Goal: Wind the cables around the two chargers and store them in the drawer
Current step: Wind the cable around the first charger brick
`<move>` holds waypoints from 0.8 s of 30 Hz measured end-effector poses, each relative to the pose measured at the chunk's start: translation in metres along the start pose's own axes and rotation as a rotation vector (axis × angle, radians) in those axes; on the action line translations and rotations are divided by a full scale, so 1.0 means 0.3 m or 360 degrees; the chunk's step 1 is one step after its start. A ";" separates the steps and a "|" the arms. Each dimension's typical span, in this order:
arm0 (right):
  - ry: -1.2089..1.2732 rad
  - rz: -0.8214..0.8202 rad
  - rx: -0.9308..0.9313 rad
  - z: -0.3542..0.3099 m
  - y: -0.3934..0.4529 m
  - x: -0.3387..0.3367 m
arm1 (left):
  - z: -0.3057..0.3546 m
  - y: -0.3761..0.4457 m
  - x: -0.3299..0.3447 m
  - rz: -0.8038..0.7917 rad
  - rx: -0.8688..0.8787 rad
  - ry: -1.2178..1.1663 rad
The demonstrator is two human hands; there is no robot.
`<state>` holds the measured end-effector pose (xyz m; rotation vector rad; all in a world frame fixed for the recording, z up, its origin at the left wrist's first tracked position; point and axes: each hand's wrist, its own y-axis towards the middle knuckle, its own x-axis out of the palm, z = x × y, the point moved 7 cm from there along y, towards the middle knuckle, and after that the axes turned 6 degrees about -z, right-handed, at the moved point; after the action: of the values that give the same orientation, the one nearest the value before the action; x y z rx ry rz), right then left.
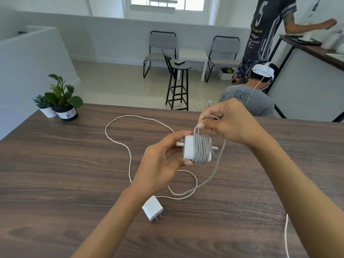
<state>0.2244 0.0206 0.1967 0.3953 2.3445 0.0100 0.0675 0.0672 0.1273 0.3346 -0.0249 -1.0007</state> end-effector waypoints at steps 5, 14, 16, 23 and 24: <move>0.0373 -0.0089 0.0040 0.080 0.025 0.027 | 0.012 -0.013 0.006 0.0011 0.0027 -0.0133; 0.1663 -0.0344 0.0193 0.292 0.018 0.091 | 0.098 -0.024 0.004 -0.0046 0.0129 -0.0348; 0.1796 -0.0369 0.0157 0.314 0.007 0.095 | 0.101 -0.026 -0.002 -0.0048 0.0128 -0.0402; 0.1211 -0.0066 0.0342 0.364 -0.004 0.128 | 0.088 -0.020 -0.024 0.0025 0.0099 -0.0473; 0.1096 -0.0056 0.0337 0.355 -0.006 0.146 | 0.086 -0.014 -0.029 0.0042 0.0096 -0.0479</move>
<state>0.2672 0.0198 0.0899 0.5131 3.0465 -0.1406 0.0548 0.0655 0.1516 0.2356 -0.3315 -1.0182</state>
